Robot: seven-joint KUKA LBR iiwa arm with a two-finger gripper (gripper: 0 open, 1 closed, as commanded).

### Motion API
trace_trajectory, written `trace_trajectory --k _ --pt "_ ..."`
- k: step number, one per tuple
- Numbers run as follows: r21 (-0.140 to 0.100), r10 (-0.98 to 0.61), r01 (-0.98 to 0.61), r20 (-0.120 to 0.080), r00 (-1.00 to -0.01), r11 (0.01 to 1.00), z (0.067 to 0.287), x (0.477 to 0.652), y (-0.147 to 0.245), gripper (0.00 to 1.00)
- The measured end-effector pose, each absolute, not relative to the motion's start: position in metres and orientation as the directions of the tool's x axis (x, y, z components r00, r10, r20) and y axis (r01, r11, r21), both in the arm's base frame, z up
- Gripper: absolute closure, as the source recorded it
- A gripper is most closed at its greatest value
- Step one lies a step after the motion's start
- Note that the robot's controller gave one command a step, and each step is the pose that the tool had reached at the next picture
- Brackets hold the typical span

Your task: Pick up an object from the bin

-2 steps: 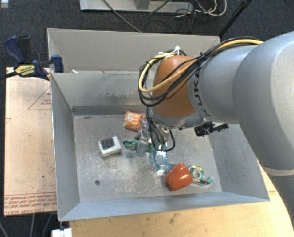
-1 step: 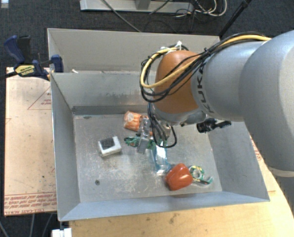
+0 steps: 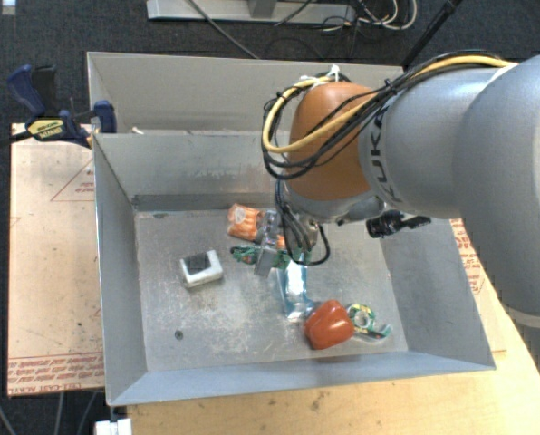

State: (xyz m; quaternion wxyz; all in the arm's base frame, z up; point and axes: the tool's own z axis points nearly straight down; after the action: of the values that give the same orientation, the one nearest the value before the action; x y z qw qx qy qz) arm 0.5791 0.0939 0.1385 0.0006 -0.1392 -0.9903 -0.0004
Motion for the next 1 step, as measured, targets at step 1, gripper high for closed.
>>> trace_trajectory --k 1 --pt "0.002 0.275 0.275 -0.001 -0.961 0.961 0.1539 0.5799 0.0941 1.00"
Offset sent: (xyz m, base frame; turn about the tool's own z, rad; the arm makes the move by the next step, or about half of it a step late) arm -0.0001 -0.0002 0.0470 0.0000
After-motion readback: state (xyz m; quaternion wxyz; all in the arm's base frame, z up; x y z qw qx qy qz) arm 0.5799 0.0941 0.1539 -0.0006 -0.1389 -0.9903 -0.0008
